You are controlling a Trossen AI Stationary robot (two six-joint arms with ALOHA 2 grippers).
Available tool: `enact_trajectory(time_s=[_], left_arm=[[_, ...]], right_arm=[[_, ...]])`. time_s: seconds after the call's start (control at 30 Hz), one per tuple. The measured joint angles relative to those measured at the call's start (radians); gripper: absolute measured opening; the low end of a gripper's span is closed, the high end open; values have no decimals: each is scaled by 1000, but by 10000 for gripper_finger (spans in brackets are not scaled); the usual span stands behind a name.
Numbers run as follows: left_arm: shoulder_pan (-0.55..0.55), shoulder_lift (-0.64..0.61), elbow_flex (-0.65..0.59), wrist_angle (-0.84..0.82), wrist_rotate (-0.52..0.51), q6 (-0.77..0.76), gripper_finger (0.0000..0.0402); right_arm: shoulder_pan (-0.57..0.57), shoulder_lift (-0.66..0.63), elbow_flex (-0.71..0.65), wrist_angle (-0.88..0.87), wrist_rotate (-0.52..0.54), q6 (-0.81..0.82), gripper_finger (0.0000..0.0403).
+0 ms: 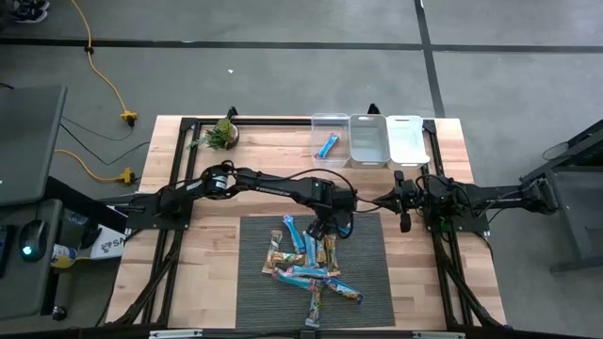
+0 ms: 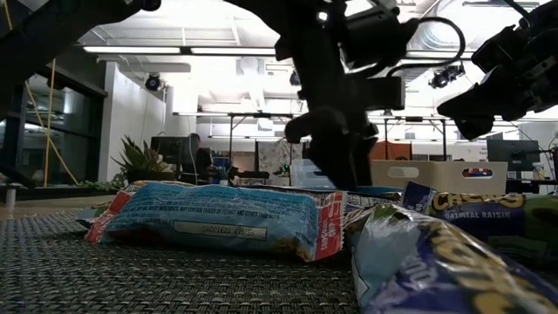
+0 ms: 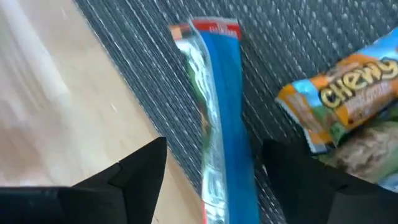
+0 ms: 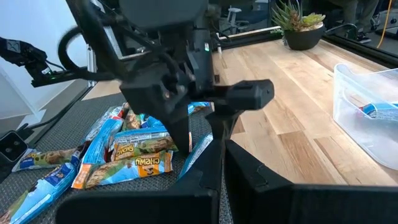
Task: Pick and place Granola Bars by type
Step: Put the red granola bar into the transparent bin
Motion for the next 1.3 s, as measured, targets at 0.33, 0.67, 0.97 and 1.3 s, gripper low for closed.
enact_trajectory(time_s=[0.33,0.67,0.97,1.3], left_arm=[[2,42,5,11,-1,-30,261],[1,53,5,11,17,-30,189],[0,56,5,13,23,-41,109],[-1,65,56,-21,-8,-66,48]], right_arm=[[0,0,0,1,0,0,0],[0,0,0,1,0,0,0],[0,0,0,1,0,0,0],[0,0,0,2,0,0,0]])
